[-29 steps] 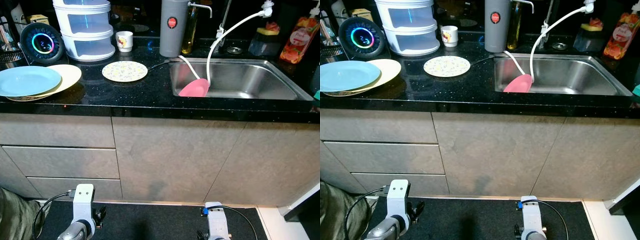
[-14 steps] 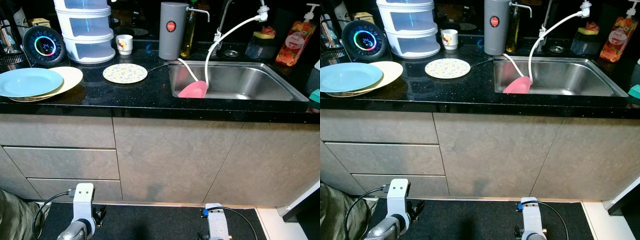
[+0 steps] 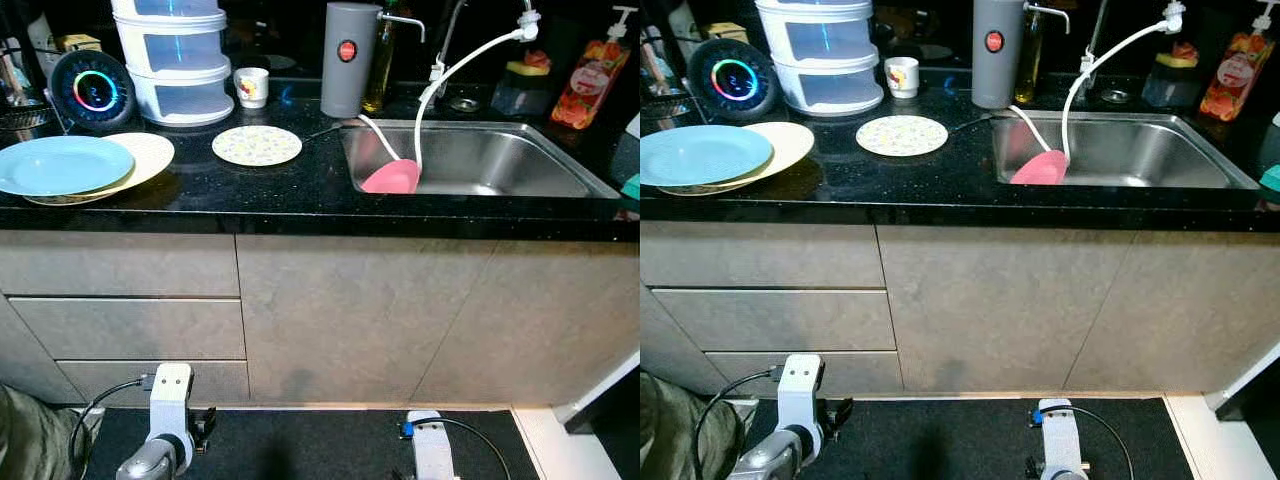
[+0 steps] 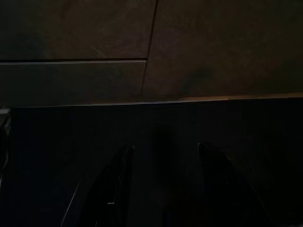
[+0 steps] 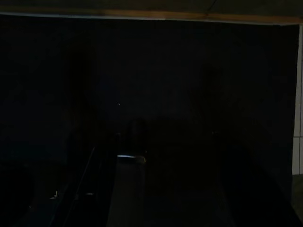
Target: Kitchen organization
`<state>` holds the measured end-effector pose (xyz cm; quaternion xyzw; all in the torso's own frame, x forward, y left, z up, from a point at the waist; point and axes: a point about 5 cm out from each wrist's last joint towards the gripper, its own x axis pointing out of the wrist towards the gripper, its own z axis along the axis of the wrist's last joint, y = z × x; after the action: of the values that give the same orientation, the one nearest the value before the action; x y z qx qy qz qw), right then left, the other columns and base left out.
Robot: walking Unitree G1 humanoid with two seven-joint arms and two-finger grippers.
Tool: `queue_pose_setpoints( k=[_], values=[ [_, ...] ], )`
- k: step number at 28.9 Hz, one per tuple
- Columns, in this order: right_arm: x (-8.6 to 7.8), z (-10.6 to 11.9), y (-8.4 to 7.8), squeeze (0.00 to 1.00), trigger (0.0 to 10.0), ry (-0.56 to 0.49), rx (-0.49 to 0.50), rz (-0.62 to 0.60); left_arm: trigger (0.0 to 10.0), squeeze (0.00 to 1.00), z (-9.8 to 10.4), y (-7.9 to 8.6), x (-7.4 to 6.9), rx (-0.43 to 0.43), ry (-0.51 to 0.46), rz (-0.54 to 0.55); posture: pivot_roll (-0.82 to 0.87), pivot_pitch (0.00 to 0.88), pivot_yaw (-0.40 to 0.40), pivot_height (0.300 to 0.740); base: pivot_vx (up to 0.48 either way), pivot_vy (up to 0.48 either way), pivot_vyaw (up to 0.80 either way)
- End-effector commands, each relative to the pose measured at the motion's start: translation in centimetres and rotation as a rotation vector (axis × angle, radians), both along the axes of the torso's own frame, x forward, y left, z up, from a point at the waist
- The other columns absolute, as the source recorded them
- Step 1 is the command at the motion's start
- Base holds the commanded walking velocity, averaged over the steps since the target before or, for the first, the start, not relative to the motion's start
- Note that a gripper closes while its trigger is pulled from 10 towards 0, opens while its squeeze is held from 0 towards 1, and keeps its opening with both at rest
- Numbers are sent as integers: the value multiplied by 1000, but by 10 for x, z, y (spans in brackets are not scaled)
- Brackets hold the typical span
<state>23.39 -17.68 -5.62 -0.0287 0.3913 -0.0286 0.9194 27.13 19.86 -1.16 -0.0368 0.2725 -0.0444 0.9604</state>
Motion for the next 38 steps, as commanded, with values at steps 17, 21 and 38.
queue_pose_setpoints(
  k=[17, 21, 38],
  values=[
    [3, 3, -9, 0, 10000, 6, -5, -23, 10000, 0, -3, 2, -2, 23, 28, 17, -4, 118, -2, 740, 0, -158, 0],
    [2, 2, -7, 0, 10000, 5, -4, -21, 10000, 0, -3, 3, -3, 22, 27, 22, -4, 120, -4, 740, 0, 0, 0],
    [-9, -5, -7, 0, 10000, 18, -1, -28, 10000, 0, -7, 1, -5, 79, 51, -13, 6, 123, -2, 740, 0, 0, 0]
  ],
)
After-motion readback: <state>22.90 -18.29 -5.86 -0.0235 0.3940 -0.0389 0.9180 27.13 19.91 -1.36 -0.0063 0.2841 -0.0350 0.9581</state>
